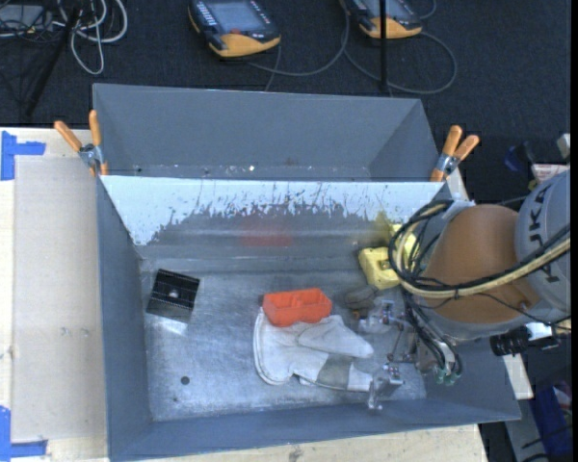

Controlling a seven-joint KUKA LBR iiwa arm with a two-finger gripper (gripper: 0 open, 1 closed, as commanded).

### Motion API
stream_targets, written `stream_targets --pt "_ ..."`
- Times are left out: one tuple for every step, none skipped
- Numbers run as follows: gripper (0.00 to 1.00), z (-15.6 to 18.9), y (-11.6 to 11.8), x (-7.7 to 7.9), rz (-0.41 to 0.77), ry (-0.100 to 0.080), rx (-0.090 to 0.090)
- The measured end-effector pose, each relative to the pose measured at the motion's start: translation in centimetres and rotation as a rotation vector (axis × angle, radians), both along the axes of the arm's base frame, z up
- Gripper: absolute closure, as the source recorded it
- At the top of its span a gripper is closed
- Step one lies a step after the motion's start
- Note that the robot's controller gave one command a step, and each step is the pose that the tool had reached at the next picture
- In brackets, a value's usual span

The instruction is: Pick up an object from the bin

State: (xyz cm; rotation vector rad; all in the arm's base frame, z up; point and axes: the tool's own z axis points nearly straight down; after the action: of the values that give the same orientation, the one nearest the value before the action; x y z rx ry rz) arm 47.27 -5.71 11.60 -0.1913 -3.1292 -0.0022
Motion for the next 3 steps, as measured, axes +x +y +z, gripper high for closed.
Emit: stream_targets --pt "0.0 4.5 0.7 0.7 -0.061 -0.008 -0.001" --pt "0.0 -3.3 0.6 0.2 0.008 -0.013 -0.002" --pt "1.0 -4.3 0.1 1.8 -0.126 -0.033 -0.007"
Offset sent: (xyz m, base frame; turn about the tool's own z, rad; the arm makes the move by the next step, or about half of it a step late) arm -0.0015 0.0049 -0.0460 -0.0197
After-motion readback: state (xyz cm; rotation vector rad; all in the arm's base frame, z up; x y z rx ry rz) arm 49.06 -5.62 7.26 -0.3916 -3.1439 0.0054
